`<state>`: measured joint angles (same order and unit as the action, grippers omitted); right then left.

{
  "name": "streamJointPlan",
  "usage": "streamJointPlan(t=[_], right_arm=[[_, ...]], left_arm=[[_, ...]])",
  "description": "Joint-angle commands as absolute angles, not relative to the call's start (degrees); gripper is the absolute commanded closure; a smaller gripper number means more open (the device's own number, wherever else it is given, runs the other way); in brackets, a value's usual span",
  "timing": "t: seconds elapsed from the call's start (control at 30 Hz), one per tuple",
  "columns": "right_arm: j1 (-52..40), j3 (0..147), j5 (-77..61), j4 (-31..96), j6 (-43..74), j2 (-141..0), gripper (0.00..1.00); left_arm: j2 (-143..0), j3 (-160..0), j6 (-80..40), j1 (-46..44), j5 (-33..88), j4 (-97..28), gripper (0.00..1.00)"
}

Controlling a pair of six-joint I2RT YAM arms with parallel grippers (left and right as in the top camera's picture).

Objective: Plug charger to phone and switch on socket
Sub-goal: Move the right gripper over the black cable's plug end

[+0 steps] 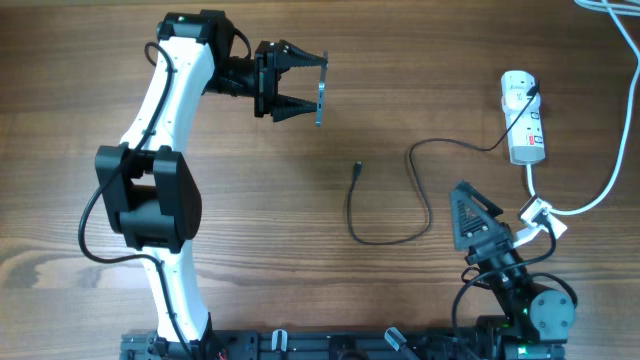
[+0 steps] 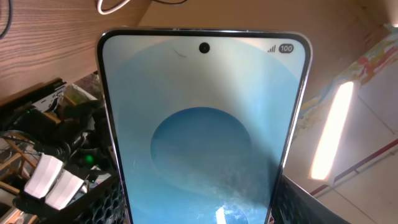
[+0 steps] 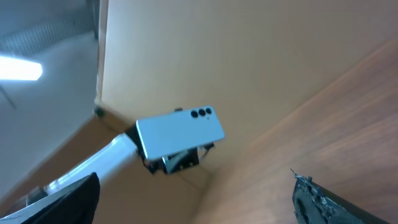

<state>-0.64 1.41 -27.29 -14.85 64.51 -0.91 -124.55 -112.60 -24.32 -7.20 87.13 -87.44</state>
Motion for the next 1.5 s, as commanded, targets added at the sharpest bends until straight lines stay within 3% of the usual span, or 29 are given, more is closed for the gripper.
streamJointPlan(t=[0.0, 0.07, 0.27, 0.53, 0.63, 0.73, 0.8, 0.9, 1.03, 1.37, 1.47], right_arm=[[-0.56, 7.22, -30.98, -12.27, 52.71, -1.89, 0.0], [-0.56, 12.95, -30.89, -7.22, 42.0, -4.45, 0.0], [-0.56, 27.53, -30.5, 8.16, 29.08, -14.48, 0.0], [-0.56, 50.41, -32.29, 30.24, 21.1, -36.42, 0.0], [-0.56, 53.82, -35.88, 32.45, 23.64, -43.75, 0.0], [-0.56, 53.82, -36.56, 32.25, 44.01, -49.32, 0.0], [-0.58, 53.78, -38.85, 33.32, 48.21, -52.34, 0.0], [-3.44, 53.78, -46.83, 25.3, 40.47, -57.36, 0.0], [-9.65, 53.8, -41.5, 26.06, 37.32, -60.29, 0.0], [-19.35, 73.76, -16.67, 56.03, 31.53, -76.53, 0.01], [-19.33, 75.53, -16.32, 57.54, 33.08, -81.17, 0.0]], left_arm=[[-122.74, -113.86, -24.43, -6.96, 90.35, -87.53, 0.36], [-122.74, -113.86, -24.43, -6.96, 90.35, -87.53, 0.36], [-122.74, -113.86, -24.43, -6.96, 90.35, -87.53, 0.36], [-122.74, -113.86, -24.43, -6.96, 90.35, -87.53, 0.36], [-122.74, -113.86, -24.43, -6.96, 90.35, -87.53, 0.36], [-122.74, -113.86, -24.43, -6.96, 90.35, -87.53, 0.36], [-122.74, -113.86, -24.43, -6.96, 90.35, -87.53, 0.36], [-122.74, -113.86, -24.43, -6.96, 90.35, -87.53, 0.36], [-122.74, -113.86, -24.43, -6.96, 90.35, -87.55, 0.36], [-122.74, -113.86, -24.45, -6.96, 90.35, -87.53, 0.36], [-122.74, -113.86, -24.43, -6.96, 90.35, -87.53, 0.36]])
